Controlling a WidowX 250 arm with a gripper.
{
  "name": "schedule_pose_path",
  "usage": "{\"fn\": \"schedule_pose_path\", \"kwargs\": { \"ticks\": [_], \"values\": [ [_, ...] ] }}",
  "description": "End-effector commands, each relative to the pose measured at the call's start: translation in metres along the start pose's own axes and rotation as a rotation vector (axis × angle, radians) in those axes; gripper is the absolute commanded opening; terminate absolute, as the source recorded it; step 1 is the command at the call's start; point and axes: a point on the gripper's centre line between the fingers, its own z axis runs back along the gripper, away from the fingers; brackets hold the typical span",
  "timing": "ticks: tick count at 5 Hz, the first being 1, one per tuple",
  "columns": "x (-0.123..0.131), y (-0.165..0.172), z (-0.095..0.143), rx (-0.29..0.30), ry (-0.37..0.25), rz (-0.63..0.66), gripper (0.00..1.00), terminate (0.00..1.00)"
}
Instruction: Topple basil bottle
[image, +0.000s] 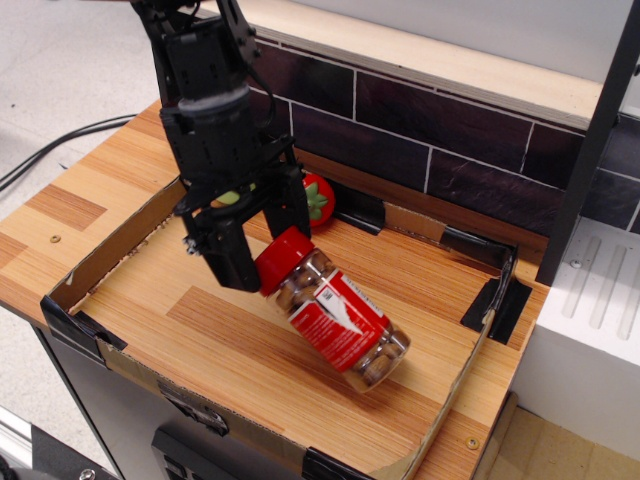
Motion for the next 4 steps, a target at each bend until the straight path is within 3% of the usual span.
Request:
{"fn": "schedule_pose_path", "kwargs": {
  "ticks": [1, 2, 3, 4],
  "values": [
    [0.018, -0.016, 0.001, 0.011, -0.382, 0.016, 0.0, 0.0],
    [0.015, -0.025, -0.01, 0.042, -0.472, -0.043, 0.0, 0.0],
    [0.014, -0.025, -0.01, 0.044, -0.48, -0.054, 1.0, 0.0],
    [0.009, -0.021, -0.003, 0.015, -0.473, -0.098, 1.0, 0.0]
  ]
}}
